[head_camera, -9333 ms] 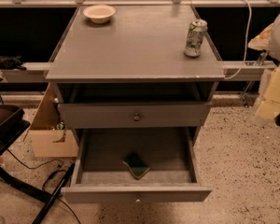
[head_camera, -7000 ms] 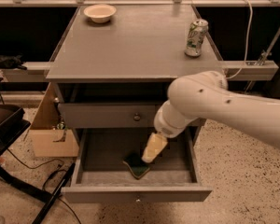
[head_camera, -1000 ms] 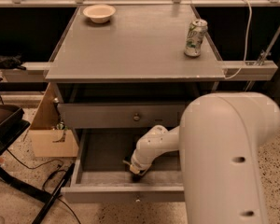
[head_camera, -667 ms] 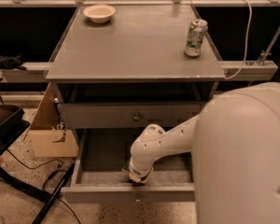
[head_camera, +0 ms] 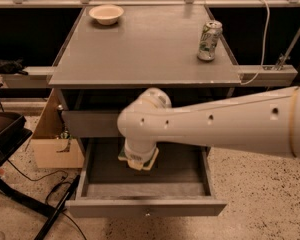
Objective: Pick sponge from middle drawer and place on counter
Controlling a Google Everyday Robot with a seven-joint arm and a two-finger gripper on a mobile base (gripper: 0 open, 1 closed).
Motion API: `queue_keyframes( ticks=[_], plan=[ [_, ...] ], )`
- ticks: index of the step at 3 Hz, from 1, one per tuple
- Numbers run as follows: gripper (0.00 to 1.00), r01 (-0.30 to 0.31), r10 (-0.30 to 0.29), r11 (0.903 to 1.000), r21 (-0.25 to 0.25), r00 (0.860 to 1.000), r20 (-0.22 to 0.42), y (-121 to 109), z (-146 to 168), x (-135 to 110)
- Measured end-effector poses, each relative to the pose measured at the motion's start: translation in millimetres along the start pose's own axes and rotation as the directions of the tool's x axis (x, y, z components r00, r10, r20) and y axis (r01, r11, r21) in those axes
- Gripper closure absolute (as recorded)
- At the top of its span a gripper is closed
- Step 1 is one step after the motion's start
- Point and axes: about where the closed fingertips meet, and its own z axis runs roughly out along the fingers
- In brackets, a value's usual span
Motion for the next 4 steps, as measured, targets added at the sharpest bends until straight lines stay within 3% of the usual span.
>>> queue_keyframes(
  ticks=[1, 2, 3, 4],
  plan=[
    [1.0, 0.032, -0.033, 0.9955, 0.089, 0.999, 0.003, -49, -113, -44],
    [1.0, 0.034, -0.034, 0.9955, 0.088, 0.999, 0.003, -48, -111, -43],
    [1.0, 0.041, -0.042, 0.9926, 0.114, 0.999, 0.007, -64, -136, -46],
    [1.0, 0.065, -0.063, 0.9875, 0.144, 0.998, -0.018, -100, -181, -54]
  ],
)
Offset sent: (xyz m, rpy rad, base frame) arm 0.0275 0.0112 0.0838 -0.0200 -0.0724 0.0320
